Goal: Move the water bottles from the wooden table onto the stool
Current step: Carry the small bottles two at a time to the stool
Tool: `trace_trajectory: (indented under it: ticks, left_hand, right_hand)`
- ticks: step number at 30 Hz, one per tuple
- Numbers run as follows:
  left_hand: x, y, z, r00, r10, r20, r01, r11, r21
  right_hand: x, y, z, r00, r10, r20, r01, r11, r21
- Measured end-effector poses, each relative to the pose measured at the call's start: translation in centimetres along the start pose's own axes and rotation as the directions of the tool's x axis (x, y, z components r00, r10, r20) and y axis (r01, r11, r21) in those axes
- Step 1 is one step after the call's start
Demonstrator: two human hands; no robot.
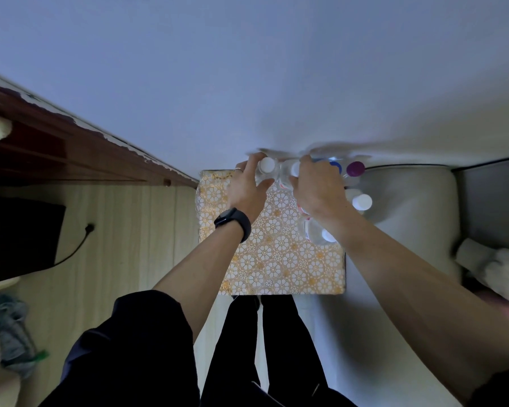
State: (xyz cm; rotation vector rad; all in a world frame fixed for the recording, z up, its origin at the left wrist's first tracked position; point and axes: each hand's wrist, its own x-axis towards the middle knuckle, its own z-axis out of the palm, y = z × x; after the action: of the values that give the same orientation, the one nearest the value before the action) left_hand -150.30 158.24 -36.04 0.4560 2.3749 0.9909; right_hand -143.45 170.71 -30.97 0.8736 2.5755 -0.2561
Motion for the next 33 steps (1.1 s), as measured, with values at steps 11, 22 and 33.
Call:
trace_trajectory:
  ticks: [11, 22, 33]
  left_hand:
    - [0.3, 0.7, -1.7, 0.995, -0.034, 0.094, 0.026, 0.996, 0.091]
    - [-7.4, 3.3, -8.9, 0.965, -0.063, 0.254, 0.023, 0.987, 0.157]
    - [-18.4, 6.7, -18.4, 0.986, 0.125, 0.108, -0.15, 0.949, 0.276]
  right_hand:
    - [-0.1, 0.2, 0.3, 1.0, 0.004, -0.015, -0.001, 0.987, 0.16]
    - [-11.3, 2.1, -5.7, 0.993, 0.049, -0.105, 0.015, 0.844, 0.536]
    - [-22.2, 1.3, -9.2, 0.911, -0.128, -0.391, 0.293, 0.87, 0.397]
